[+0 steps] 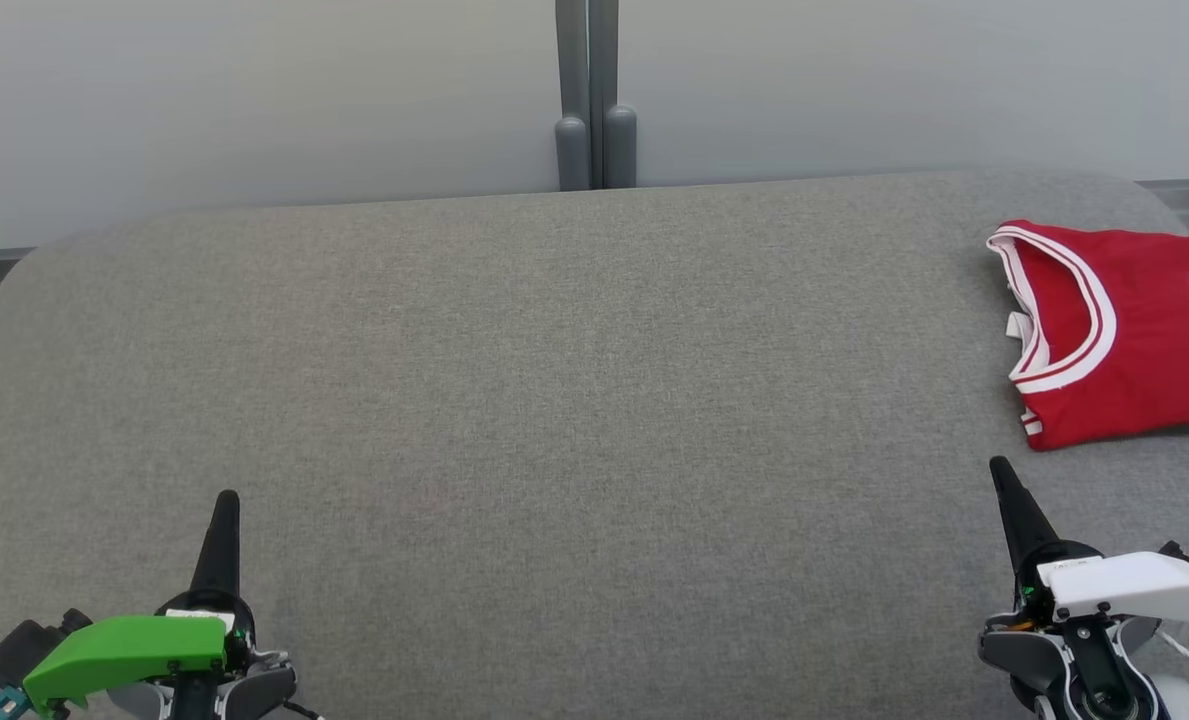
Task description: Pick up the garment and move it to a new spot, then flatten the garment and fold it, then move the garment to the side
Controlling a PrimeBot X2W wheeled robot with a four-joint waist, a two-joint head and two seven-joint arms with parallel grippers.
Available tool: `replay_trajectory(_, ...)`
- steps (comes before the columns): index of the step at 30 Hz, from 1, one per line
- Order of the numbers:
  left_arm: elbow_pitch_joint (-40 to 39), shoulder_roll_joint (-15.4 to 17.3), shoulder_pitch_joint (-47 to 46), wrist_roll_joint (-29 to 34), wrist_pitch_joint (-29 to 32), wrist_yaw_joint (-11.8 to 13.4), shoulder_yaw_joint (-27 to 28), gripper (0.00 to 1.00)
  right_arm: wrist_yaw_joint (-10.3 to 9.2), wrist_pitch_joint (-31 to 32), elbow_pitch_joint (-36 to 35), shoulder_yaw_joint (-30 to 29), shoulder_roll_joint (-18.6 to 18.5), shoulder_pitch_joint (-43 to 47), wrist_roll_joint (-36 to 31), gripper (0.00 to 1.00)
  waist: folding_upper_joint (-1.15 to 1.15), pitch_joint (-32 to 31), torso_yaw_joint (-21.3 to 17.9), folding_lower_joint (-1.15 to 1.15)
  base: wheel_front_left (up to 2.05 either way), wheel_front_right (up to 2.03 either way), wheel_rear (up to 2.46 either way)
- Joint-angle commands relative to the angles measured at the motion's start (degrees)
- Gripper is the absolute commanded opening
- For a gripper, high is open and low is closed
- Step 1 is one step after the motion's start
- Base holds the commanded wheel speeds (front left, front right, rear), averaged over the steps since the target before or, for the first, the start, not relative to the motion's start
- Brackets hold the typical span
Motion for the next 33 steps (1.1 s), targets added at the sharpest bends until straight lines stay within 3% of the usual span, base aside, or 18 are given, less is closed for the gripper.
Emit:
replay_trajectory(1,-0.5,0.5,-1.1,-1.6,0.4,-0.5,0.3,0.0,0.04,0.4,0.0,-0.2,-0.3,-1.1,1.5,0.0,0.0,0.0,-0.1,0.0,0.0,0.0,0.0)
replay_trajectory(27,-1.2,0.5,-2.5,-12.5,3.4,-0.5,0.7,0.0,0.02,3.5,0.4,-0.6,-0.4,-2.5,14.6,0.0,0.0,0.3,-1.9,0.0,0.0,0.0,0.0)
replay_trajectory(33,-1.2,0.5,-2.4,-12.3,3.3,-0.5,0.6,0.0,0.02,3.4,0.4,-0.6,-0.4,-2.4,14.3,0.0,0.0,0.3,-1.9,0.0,0.0,0.0,0.0)
